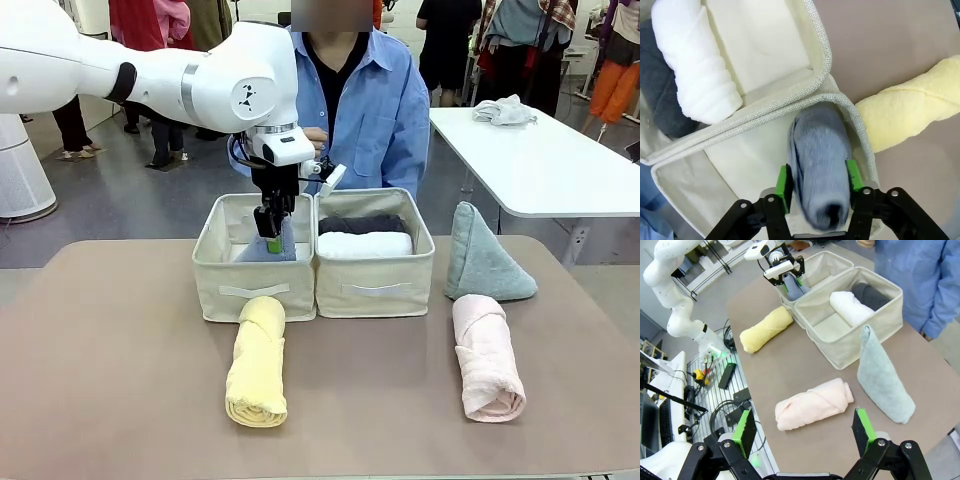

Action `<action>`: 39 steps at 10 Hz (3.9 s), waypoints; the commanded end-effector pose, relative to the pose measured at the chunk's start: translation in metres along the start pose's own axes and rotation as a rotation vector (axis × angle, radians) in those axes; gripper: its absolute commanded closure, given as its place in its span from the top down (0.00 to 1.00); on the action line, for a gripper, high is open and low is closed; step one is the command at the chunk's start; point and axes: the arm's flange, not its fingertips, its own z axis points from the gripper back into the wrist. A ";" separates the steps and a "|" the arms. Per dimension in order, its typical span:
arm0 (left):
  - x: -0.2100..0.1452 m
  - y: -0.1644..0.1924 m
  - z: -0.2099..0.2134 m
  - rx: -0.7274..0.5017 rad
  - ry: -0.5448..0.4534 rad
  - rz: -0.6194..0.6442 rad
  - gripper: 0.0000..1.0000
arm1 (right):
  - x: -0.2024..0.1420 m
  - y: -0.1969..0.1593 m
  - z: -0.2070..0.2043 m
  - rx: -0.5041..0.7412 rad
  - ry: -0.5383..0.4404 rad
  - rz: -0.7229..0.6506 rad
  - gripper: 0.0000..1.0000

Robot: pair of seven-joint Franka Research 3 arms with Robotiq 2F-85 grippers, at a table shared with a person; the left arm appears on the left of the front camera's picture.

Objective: Sort the towels based on their folding style.
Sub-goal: Pick up one triangle-folded towel and place it in the left Fabric basket, then pick up another triangle-folded towel from the table and place it in the left Fabric basket.

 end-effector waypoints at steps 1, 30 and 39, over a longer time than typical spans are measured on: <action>-0.008 -0.005 0.003 0.001 0.022 -0.020 0.94 | -0.004 0.002 -0.001 0.009 -0.004 0.016 1.00; -0.381 -0.235 0.118 0.250 -0.418 0.438 1.00 | -0.004 0.002 -0.001 0.009 -0.004 0.016 1.00; -0.398 -0.256 0.112 0.234 -0.392 0.485 1.00 | -0.004 0.002 -0.001 0.009 -0.004 0.016 1.00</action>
